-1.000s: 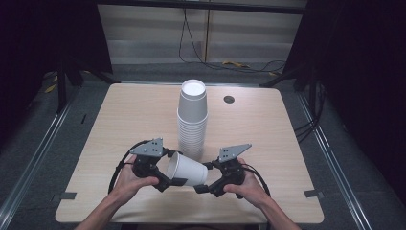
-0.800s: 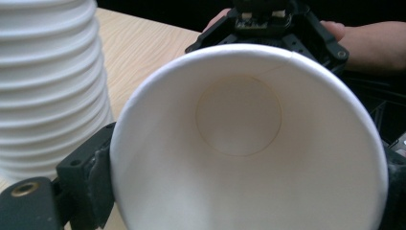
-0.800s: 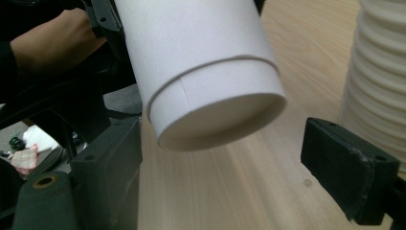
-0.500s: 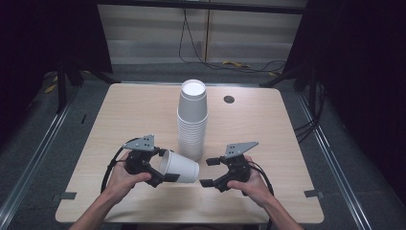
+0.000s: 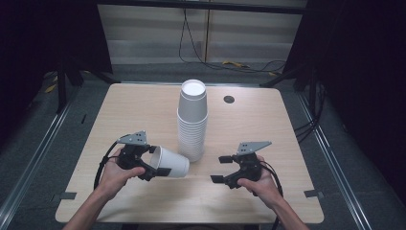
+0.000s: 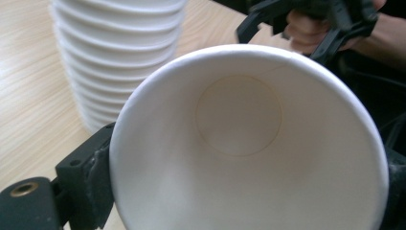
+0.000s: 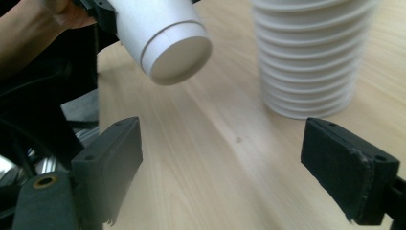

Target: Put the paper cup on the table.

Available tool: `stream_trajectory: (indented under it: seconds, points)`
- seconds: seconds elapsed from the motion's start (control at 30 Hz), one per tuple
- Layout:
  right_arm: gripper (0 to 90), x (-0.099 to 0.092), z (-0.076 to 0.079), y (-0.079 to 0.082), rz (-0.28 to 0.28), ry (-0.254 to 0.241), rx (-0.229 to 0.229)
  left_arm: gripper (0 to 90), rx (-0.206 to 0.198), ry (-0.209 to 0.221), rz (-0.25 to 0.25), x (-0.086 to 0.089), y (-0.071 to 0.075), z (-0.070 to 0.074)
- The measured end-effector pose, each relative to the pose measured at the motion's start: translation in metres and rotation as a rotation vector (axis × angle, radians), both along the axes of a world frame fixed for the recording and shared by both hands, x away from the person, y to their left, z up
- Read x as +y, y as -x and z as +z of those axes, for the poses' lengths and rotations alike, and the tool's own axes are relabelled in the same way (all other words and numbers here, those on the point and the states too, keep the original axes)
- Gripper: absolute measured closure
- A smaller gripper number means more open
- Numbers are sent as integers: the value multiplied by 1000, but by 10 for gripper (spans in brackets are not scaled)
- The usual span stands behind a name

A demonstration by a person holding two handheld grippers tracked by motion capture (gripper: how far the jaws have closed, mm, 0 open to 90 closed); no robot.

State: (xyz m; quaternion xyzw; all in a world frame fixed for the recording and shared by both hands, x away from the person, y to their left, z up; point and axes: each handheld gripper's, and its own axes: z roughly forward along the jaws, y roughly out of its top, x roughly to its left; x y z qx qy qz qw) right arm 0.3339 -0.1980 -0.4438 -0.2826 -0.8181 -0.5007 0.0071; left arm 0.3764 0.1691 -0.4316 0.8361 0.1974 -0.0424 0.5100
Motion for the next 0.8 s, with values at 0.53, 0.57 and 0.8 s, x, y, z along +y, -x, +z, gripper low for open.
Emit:
stream_trajectory:
  seconds: [0.53, 0.57, 0.8]
  points:
    - [148, -32, -5, 7, -142, 9, -47, 81, -71, -65, 137, 27, -5, 10]
    - [148, -32, -5, 7, -141, 10, -46, 80, -65, -72, 163, 28, -6, 10]
    - [146, -30, -6, 6, -158, 22, -40, 77, -83, -154, 230, 32, -1, 10]
